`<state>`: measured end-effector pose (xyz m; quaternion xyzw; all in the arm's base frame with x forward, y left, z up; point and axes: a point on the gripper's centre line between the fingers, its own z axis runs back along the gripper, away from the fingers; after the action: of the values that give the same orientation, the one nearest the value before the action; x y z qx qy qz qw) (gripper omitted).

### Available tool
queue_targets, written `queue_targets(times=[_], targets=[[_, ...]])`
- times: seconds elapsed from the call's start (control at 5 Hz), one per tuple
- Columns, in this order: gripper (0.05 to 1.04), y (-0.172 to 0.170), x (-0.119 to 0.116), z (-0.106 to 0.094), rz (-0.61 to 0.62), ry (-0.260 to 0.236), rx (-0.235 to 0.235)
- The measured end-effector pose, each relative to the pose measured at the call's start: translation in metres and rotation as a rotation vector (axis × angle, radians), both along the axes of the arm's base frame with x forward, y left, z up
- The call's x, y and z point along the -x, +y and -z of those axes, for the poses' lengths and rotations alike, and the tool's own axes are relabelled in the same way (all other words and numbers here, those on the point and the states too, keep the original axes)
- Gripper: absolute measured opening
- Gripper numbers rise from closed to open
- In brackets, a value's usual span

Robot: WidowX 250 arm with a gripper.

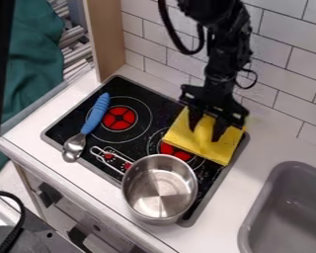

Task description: Put the banana on the yellow cloth

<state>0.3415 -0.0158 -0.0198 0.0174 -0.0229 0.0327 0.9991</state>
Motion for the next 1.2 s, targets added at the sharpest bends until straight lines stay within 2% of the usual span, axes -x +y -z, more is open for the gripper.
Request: queue_targets(times=[0.2,0.4,0.6,0.8,1.0,1.2], targets=[[0.581,0.000,0.001,0.002,-0.008,-0.010,0.009],[0.884,-0.003,-0.003,0.002,-0.027,-0.039,0.031],[1.024,-0.005,-0.003,0.004,-0.030,-0.053,0.040],[1.011,-0.004,0.002,-0.010,-0.033,-0.076,0.040],[1.011,-0.001,0.012,-0.037,-0.047,-0.107,0.014],[1.011,0.001,0.022,-0.052,-0.054,-0.099,-0.010]])
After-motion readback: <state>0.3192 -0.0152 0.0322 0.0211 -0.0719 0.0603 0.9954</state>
